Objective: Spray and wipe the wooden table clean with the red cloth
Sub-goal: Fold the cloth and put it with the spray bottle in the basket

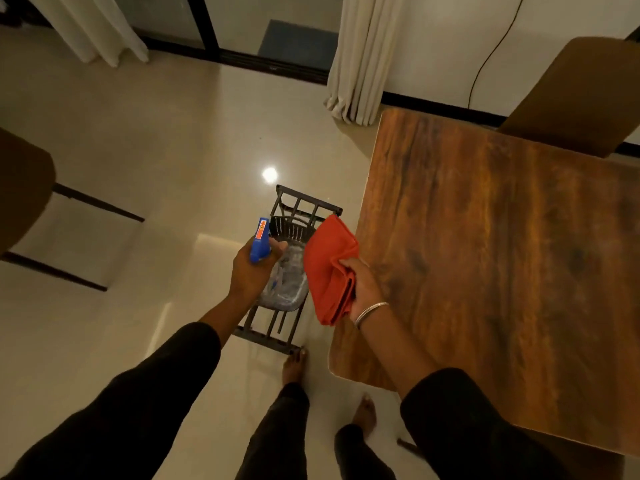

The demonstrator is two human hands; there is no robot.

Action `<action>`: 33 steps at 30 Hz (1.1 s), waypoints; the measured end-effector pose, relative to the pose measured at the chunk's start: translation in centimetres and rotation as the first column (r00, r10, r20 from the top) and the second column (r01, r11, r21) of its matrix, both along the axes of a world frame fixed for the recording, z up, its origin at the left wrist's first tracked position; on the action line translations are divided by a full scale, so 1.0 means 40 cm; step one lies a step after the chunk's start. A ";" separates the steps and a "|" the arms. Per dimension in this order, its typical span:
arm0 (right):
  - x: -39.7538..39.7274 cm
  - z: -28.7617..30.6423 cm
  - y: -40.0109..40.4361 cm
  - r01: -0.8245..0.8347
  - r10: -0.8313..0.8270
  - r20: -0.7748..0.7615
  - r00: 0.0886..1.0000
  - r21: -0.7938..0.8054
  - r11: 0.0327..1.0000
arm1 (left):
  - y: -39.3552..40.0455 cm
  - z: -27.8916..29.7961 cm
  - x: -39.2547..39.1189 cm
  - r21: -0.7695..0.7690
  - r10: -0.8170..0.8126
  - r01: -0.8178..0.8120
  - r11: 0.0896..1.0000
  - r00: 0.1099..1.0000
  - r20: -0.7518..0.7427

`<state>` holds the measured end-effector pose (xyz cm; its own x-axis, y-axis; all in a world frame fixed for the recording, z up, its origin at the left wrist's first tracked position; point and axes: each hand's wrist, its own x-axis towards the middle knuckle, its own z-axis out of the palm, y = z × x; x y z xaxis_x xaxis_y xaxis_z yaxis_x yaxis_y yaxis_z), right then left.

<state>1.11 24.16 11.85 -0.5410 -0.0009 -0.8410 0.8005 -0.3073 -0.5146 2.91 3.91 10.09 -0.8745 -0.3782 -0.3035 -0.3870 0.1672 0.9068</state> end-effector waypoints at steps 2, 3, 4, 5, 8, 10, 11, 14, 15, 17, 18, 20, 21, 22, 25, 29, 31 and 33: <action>-0.029 -0.041 -0.019 0.022 -0.022 -0.051 0.998 -0.007 1.000 | -0.024 -0.068 -0.032 0.022 -0.004 0.003 1.000 1.000 0.027; -0.042 -0.061 -0.031 0.040 -0.040 -0.079 0.996 -0.004 0.999 | -0.038 -0.106 -0.049 0.034 -0.032 0.030 0.999 0.998 0.052; -0.057 -0.078 -0.041 0.052 -0.051 -0.104 0.993 0.002 0.999 | -0.049 -0.148 -0.069 0.025 -0.074 0.072 0.997 0.994 0.079; -0.073 -0.096 -0.051 0.056 -0.054 -0.121 0.991 0.016 0.998 | -0.062 -0.188 -0.084 0.003 -0.119 0.119 0.993 0.986 0.121; -0.107 -0.149 -0.073 0.048 -0.039 -0.123 0.992 0.065 0.997 | -0.100 -0.296 -0.101 -0.006 -0.213 0.221 0.975 0.947 0.240; -0.128 -0.189 -0.089 0.043 -0.036 -0.123 0.992 0.055 0.998 | -0.125 -0.354 -0.091 0.044 -0.296 0.296 0.954 0.913 0.281; -0.134 -0.202 -0.096 0.049 -0.044 -0.115 0.992 0.038 0.998 | -0.133 -0.370 -0.081 0.073 -0.329 0.322 0.944 0.895 0.301; -0.163 -0.234 -0.131 0.066 -0.066 -0.060 0.996 -0.001 0.998 | -0.157 -0.403 -0.060 0.118 -0.352 0.332 0.936 0.866 0.356; -0.176 -0.243 -0.143 0.063 -0.062 -0.054 0.997 0.020 0.998 | -0.173 -0.408 -0.059 0.101 -0.372 0.361 0.927 0.851 0.370; -0.202 -0.259 -0.160 0.053 -0.045 -0.084 0.995 0.094 0.994 | -0.211 -0.407 -0.066 0.070 -0.471 0.483 0.873 0.796 0.379; -0.216 -0.262 -0.170 0.052 -0.039 -0.101 0.994 0.125 0.991 | -0.238 -0.403 -0.077 0.072 -0.519 0.536 0.841 0.764 0.384; -0.247 -0.270 -0.184 0.067 -0.048 -0.128 0.991 0.153 0.986 | -0.290 -0.384 -0.119 0.049 -0.523 0.554 0.831 0.747 0.411; -0.262 -0.273 -0.190 0.083 -0.064 -0.136 0.989 0.143 0.986 | -0.306 -0.370 -0.147 0.040 -0.479 0.507 0.861 0.782 0.397; -0.280 -0.276 -0.198 0.106 -0.089 -0.142 0.986 0.117 0.987 | -0.312 -0.355 -0.181 0.057 -0.432 0.442 0.895 0.827 0.360; -0.331 -0.293 -0.238 0.147 -0.140 -0.154 0.978 0.037 0.988 | -0.270 -0.301 -0.295 0.271 -0.449 0.379 0.885 0.850 0.276; -0.400 -0.335 -0.278 0.122 -0.116 -0.198 0.973 0.018 0.992 | -0.193 -0.288 -0.411 0.360 -0.440 0.351 0.865 0.874 0.206; -0.431 -0.362 -0.274 0.017 0.020 -0.243 0.970 0.149 0.989 | -0.188 -0.311 -0.444 0.139 -0.305 0.282 0.949 0.934 0.187; -0.446 -0.401 -0.264 -0.135 0.216 -0.228 0.949 0.324 0.936 | -0.192 -0.352 -0.459 -0.026 -0.267 0.280 0.960 0.938 0.222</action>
